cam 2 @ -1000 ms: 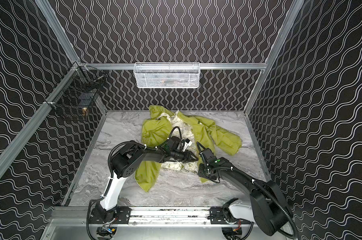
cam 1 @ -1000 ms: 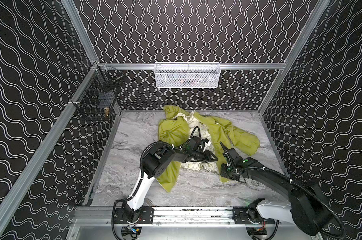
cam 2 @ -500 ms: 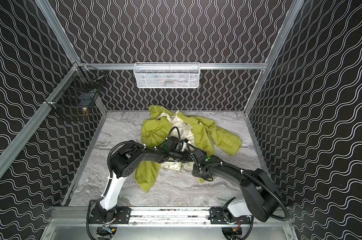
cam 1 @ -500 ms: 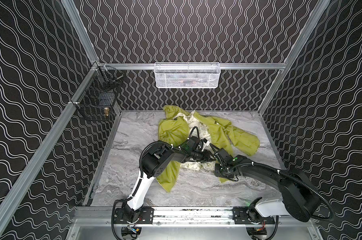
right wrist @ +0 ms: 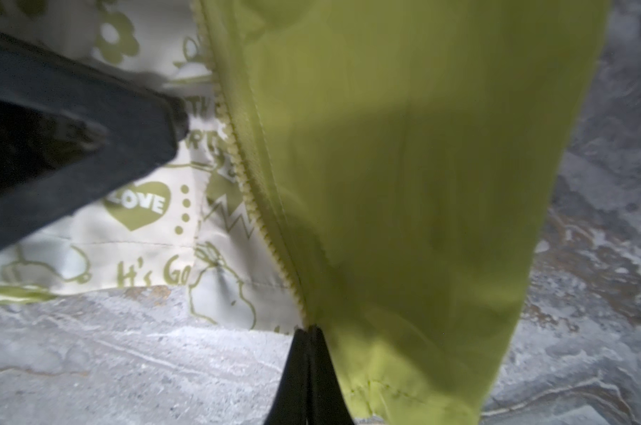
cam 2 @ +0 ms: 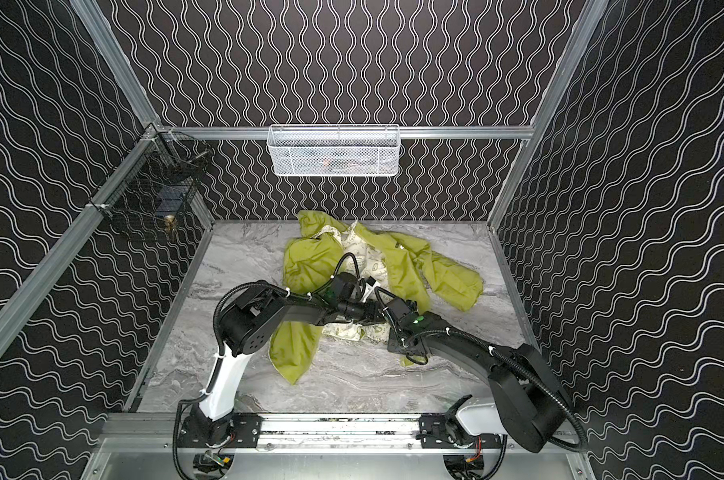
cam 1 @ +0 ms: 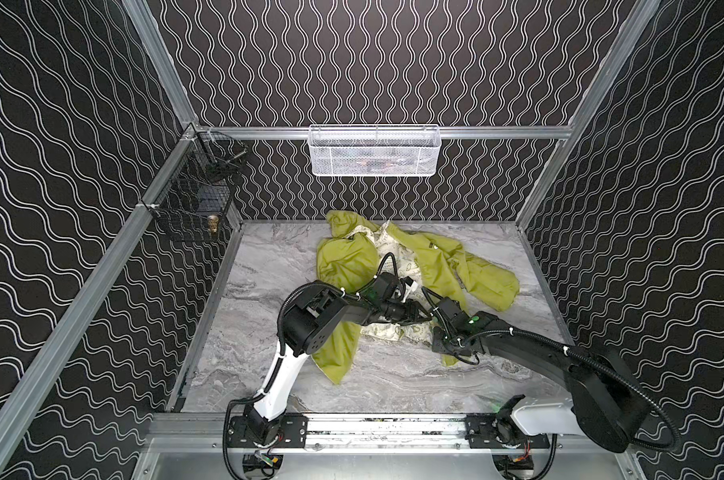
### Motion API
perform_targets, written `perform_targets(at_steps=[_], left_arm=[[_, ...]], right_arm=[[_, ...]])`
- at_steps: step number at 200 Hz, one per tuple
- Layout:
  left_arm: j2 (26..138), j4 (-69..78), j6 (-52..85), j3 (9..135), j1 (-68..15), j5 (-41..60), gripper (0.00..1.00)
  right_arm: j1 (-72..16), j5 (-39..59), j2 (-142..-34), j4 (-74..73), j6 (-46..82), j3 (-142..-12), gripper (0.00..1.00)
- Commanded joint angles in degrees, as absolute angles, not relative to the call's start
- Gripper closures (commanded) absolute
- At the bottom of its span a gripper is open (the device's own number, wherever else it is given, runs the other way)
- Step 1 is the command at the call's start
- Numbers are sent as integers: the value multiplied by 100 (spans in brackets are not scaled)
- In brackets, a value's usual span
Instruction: Zip up the jacket
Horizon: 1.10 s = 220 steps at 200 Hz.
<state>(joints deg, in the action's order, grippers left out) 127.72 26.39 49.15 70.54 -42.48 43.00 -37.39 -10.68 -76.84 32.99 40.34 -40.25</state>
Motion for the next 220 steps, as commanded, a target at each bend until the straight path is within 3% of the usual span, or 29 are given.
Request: perform_targets(at_steps=[1,39,93,150,173,200,220], left_arm=[[12818,2063,4871,7049,-4230,3999,54],[12790,1995,4838,7082,-4228,4008,54],[12265,1670,4924,7183,-4232,4108,48],[12106,2495,6224,6914,-4254,4755,46],[11964,2190,6126,6776,-4260,4621,46],[11995,1544,5679,6880,-4268,4423,47],[12163,1575,5661,6933,-4263,4395,49]], right_arm=[[-3720,-1256,-7579,3510,4143,-4053,100],[-3656,-1265,-7309,3649,4127,-4124,100],[-3546,-540,-6701,3371,3829,-4307,100],[-3533,-270,-6708,3233,3684,-4359,100],[-3526,-450,-6757,3381,3750,-4314,100],[-3524,-728,-7014,3496,3832,-4158,74],[-3524,-823,-7409,3536,3863,-4076,70]])
